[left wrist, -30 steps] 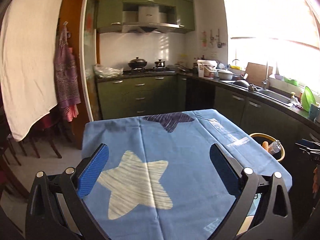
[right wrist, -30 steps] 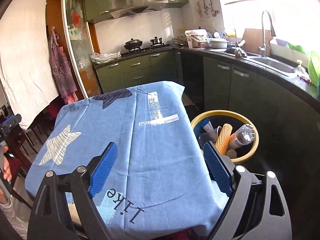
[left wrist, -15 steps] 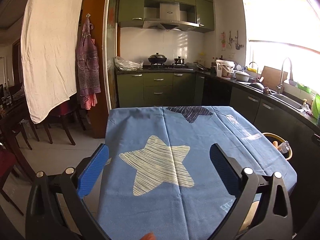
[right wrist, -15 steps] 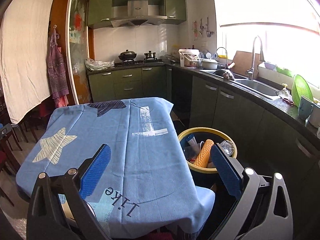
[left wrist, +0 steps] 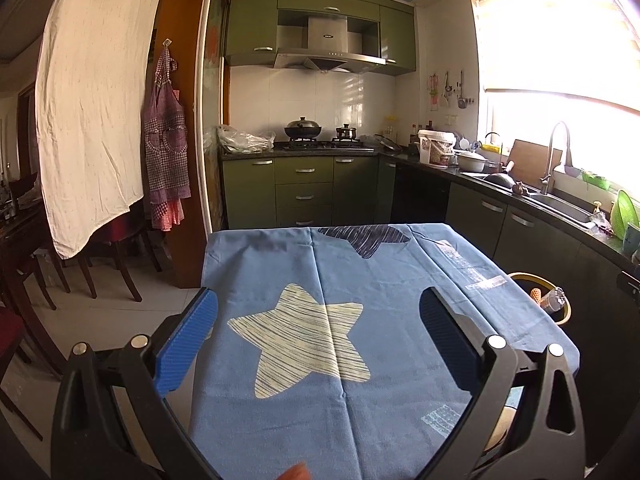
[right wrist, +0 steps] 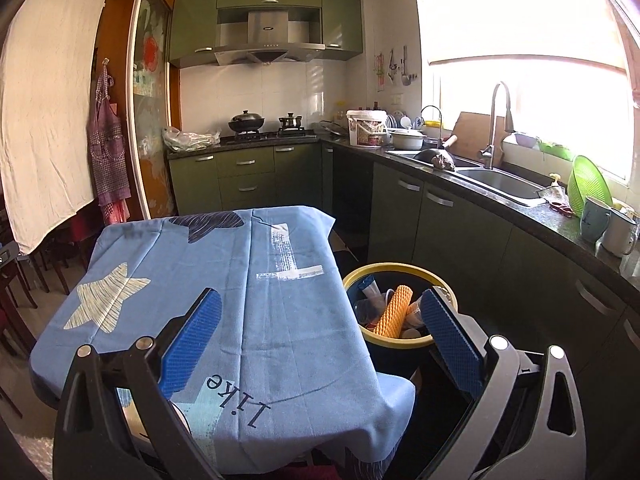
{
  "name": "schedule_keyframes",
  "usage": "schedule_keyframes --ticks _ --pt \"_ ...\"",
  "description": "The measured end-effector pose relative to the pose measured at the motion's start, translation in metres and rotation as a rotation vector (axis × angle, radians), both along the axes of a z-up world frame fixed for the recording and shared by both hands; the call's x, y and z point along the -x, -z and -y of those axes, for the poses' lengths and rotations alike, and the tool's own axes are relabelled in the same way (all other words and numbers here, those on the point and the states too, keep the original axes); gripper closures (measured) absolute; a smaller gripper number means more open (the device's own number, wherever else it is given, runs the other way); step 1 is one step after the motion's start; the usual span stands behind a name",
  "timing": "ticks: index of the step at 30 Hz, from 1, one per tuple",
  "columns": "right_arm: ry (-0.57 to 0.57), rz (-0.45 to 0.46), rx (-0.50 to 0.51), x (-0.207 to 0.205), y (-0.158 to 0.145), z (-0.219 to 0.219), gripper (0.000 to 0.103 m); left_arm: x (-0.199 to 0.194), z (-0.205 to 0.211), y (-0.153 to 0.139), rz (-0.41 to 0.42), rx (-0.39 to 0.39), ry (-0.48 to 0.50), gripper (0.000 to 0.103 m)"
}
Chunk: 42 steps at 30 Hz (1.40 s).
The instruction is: Collect trash
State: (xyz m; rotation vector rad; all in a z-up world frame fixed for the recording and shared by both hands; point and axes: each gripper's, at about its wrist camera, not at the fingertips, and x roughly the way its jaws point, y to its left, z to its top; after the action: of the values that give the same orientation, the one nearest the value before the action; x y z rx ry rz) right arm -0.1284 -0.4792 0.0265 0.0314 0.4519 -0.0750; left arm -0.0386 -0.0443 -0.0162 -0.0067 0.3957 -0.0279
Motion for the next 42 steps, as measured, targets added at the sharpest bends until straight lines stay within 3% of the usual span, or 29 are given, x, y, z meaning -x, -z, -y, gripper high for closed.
schedule_keyframes --ticks 42 --pt "-0.015 -0.007 -0.011 -0.005 -0.002 -0.002 0.005 -0.001 0.012 0.003 -0.004 -0.023 0.049 0.007"
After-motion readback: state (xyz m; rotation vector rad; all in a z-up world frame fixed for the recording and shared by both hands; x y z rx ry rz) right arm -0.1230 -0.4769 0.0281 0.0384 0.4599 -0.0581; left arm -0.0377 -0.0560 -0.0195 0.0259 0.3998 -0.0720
